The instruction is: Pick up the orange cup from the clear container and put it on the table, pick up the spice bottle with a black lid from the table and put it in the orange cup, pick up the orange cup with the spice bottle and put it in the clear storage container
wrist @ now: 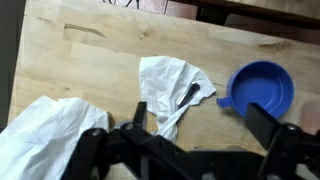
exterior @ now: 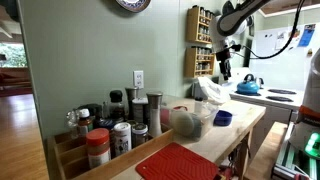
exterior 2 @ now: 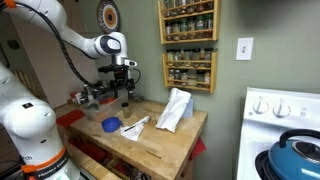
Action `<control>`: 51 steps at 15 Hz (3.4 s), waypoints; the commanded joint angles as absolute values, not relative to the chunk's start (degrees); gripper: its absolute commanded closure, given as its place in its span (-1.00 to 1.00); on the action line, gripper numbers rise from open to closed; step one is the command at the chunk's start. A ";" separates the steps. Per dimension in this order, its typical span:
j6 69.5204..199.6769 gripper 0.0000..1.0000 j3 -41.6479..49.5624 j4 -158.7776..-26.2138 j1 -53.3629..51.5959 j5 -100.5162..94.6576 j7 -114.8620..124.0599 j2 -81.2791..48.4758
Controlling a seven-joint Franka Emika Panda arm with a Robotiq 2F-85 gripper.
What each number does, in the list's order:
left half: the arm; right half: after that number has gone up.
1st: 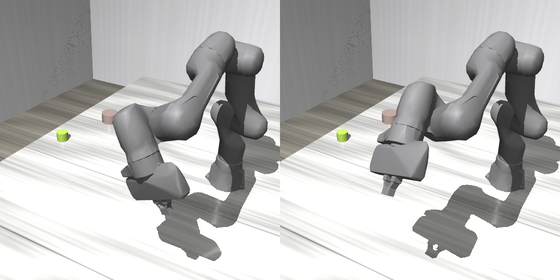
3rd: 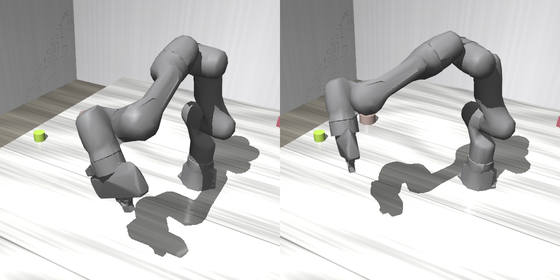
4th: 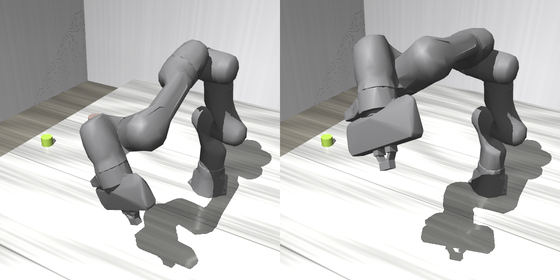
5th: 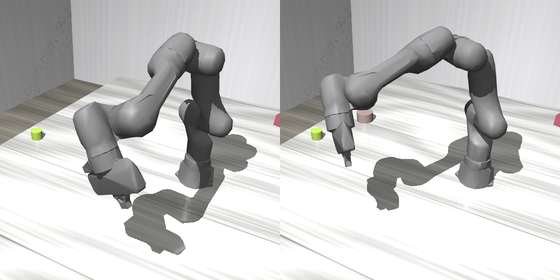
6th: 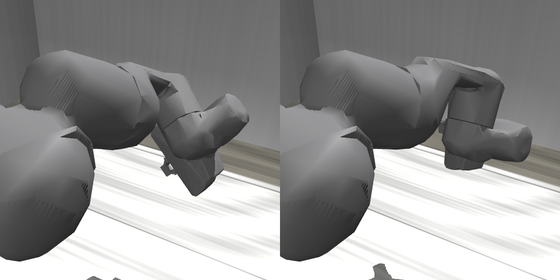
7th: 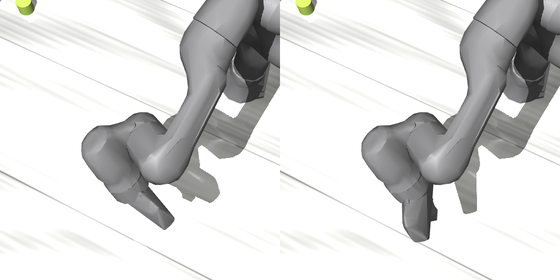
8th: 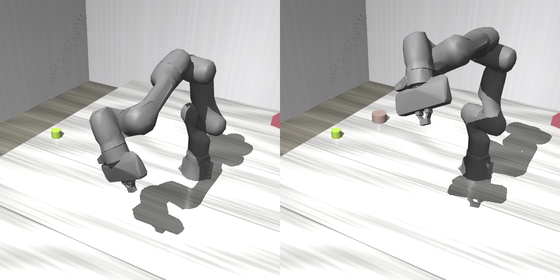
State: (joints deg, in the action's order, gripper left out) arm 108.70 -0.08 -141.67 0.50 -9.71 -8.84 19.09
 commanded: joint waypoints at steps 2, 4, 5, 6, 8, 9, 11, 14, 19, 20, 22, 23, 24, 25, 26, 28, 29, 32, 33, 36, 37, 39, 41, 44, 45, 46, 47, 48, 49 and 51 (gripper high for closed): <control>108.61 -1.00 0.27 -141.61 0.11 -9.80 -8.73 19.08; 107.97 -1.00 -1.47 -140.70 -2.11 -7.01 -7.80 18.12; 108.16 -1.00 -2.00 -140.49 -2.86 -5.90 -7.54 17.94; 107.99 -1.00 -3.39 -139.67 -4.58 -2.67 -5.48 17.16; 107.97 -1.00 -5.84 -137.55 -7.05 2.99 -1.58 15.10; 108.86 -1.00 -7.17 -136.40 -8.08 5.17 0.62 13.86; 111.70 -1.00 -9.57 -134.07 -9.85 8.57 4.32 11.01; 111.03 -1.00 -10.48 -134.28 -10.32 7.80 3.98 12.07; 112.37 -1.00 -11.57 -132.16 -11.15 7.28 5.10 8.77; 116.01 -1.00 -11.77 -132.98 -11.44 8.21 4.95 8.40; 123.82 -1.00 -12.16 -134.18 -11.75 9.53 5.56 7.50; 127.42 -1.00 -12.33 -134.64 -11.75 9.26 5.88 6.69; 130.82 -1.00 -12.54 -135.12 -11.79 8.51 6.03 6.06; 134.67 -1.00 -12.45 -135.80 -12.05 9.96 4.64 5.48; 138.33 -1.00 -12.61 -136.29 -12.18 9.83 4.83 4.67; 143.24 -1.00 -12.76 -136.75 -12.45 9.95 5.39 2.91; 145.38 -1.00 -12.84 -136.97 -12.54 9.18 5.33 1.85; 148.05 -1.00 -13.00 -137.07 -12.87 8.94 4.24 -0.92; 148.50 -1.00 -13.14 -137.10 -12.99 8.89 4.69 -1.76; 151.15 -1.00 -13.91 -136.84 -13.71 9.39 5.22 -4.13; 152.42 -1.00 -14.10 -136.73 -13.88 8.63 5.75 -4.95; 154.89 -1.00 -14.10 -136.51 -14.23 7.13 7.04 -6.60; 157.35 -1.00 -13.49 -136.14 -14.62 5.38 9.70 -8.16; 159.54 -1.00 -13.27 -135.30 -15.23 4.03 12.19 -10.18; 160.06 -1.00 -13.16 -135.08 -15.49 3.47 12.95 -10.76; 160.81 -1.00 -13.06 -134.80 -15.79 2.94 13.76 -11.45; 161.60 -1.00 -12.75 -134.54 -16.15 2.10 14.83 -12.04; 162.42 -1.00 -12.43 -134.24 -16.52 1.21 15.68 -12.62; 163.06 -1.00 -11.44 -133.98 -17.29 -1.04 17.22 -13.17; 163.58 -1.00 -10.16 -133.25 -18.43 -3.65 19.22 -14.22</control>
State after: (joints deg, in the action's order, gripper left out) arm 161.76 -12.77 -134.58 -15.92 0.51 15.26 -11.84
